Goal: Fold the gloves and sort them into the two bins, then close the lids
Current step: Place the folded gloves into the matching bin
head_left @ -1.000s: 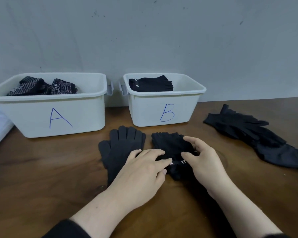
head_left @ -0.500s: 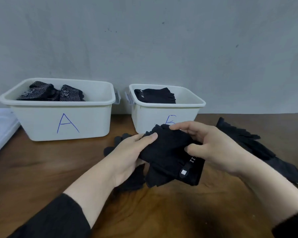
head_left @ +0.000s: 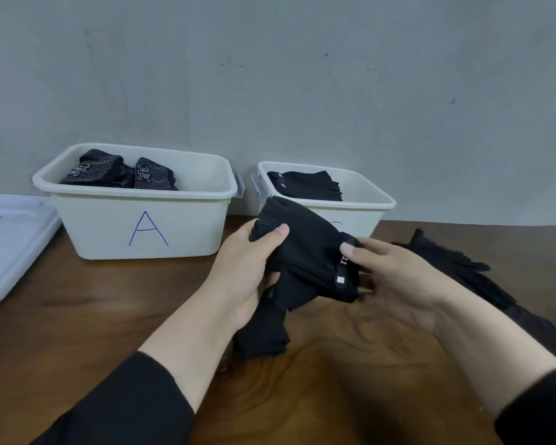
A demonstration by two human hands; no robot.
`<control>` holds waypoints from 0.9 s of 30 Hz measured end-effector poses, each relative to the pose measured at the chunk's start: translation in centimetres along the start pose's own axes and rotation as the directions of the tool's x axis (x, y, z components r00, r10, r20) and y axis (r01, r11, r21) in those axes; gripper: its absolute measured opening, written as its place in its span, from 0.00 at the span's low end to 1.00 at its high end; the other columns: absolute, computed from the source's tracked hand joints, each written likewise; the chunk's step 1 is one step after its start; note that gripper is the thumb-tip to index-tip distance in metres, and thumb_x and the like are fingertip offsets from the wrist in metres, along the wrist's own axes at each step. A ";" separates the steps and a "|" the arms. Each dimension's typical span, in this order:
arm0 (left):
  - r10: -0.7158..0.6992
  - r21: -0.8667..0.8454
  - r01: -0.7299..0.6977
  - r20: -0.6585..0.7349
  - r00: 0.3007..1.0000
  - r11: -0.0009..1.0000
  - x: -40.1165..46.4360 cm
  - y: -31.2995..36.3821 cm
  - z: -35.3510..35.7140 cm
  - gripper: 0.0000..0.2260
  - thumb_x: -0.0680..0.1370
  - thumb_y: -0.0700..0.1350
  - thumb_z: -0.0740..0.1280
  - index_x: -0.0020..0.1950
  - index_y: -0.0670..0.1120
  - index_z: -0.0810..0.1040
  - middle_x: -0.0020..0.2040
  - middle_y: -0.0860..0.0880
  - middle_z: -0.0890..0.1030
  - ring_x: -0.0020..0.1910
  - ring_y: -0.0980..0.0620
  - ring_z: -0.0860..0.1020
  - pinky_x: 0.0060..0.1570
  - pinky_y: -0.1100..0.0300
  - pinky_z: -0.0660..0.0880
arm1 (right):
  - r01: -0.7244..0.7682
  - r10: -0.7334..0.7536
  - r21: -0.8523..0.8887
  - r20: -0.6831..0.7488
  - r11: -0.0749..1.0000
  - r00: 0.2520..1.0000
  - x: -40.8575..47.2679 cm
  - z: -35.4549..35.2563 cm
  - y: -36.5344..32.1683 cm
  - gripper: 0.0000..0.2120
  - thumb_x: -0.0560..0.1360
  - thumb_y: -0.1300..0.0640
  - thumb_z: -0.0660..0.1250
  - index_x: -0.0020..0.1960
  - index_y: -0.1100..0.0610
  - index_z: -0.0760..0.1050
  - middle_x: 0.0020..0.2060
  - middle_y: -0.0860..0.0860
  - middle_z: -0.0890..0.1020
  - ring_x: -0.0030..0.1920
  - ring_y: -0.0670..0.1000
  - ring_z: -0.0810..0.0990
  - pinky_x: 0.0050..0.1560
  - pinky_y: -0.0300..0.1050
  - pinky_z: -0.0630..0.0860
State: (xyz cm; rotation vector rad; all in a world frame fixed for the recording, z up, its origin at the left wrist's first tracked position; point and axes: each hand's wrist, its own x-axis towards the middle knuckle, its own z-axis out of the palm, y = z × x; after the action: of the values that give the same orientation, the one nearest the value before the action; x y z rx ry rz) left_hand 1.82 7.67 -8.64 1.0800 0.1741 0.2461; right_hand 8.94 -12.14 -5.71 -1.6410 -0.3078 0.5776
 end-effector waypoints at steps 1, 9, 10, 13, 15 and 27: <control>0.011 0.019 -0.011 -0.003 1.000 1.000 0.2 -0.1 -0.1 0.09 0.81 0.45 0.68 0.61 0.48 0.80 0.55 0.49 0.86 0.56 0.48 0.84 0.59 0.46 0.79 | 0.023 -0.023 -0.001 -0.034 1.000 0.999 0.2 0.1 0.2 0.15 0.76 0.57 0.72 0.63 0.56 0.81 0.50 0.53 0.86 0.43 0.54 0.85 0.43 0.49 0.78; 0.082 0.169 -0.079 -0.014 0.997 0.982 1.6 0.9 -1.1 0.08 0.81 0.46 0.68 0.59 0.48 0.81 0.52 0.48 0.86 0.50 0.49 0.85 0.49 0.50 0.83 | 0.222 -0.272 -0.206 -0.258 0.953 0.927 2.1 -1.7 -3.9 0.14 0.77 0.60 0.73 0.62 0.55 0.80 0.52 0.53 0.87 0.53 0.56 0.87 0.56 0.53 0.80; 0.106 0.226 -0.094 -0.039 0.994 0.969 2.0 1.1 -1.3 0.07 0.82 0.47 0.67 0.57 0.49 0.82 0.51 0.49 0.86 0.48 0.50 0.85 0.49 0.50 0.83 | 0.237 -0.294 -0.219 -0.279 0.946 0.914 2.5 -2.3 -5.1 0.14 0.77 0.61 0.72 0.62 0.56 0.80 0.51 0.53 0.87 0.51 0.55 0.87 0.51 0.49 0.81; 0.310 0.504 -0.235 -0.069 0.948 0.831 3.6 1.7 -2.0 0.05 0.81 0.49 0.65 0.51 0.54 0.82 0.45 0.53 0.85 0.46 0.55 0.83 0.49 0.54 0.82 | 0.281 -0.393 -0.345 -0.319 0.896 0.862 4.1 -3.8 -9.3 0.13 0.77 0.61 0.72 0.61 0.57 0.80 0.49 0.54 0.87 0.50 0.54 0.87 0.49 0.45 0.81; 0.442 0.696 -0.309 -0.013 0.897 0.648 4.7 2.1 -2.5 0.04 0.81 0.51 0.65 0.50 0.57 0.80 0.45 0.58 0.83 0.47 0.63 0.79 0.48 0.66 0.75 | 0.289 -0.448 -0.432 -0.331 0.855 0.830 5.6 -4.7 -12.1 0.13 0.77 0.61 0.73 0.61 0.57 0.81 0.50 0.58 0.86 0.51 0.56 0.87 0.56 0.49 0.82; 0.655 0.916 -0.390 0.236 0.718 0.097 9.6 3.3 -2.8 0.09 0.80 0.50 0.62 0.54 0.51 0.80 0.49 0.57 0.80 0.49 0.52 0.77 0.54 0.54 0.72 | 0.019 -0.168 -0.460 -0.285 0.887 0.944 20.0 -4.8 -13.8 0.13 0.76 0.56 0.74 0.57 0.61 0.81 0.52 0.60 0.83 0.44 0.52 0.81 0.50 0.48 0.82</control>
State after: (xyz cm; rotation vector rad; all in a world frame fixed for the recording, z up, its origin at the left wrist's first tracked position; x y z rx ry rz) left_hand 9.88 14.24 -7.23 2.3429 0.1149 1.0763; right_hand 29.99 -3.74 4.24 -2.1249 -0.2954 0.1584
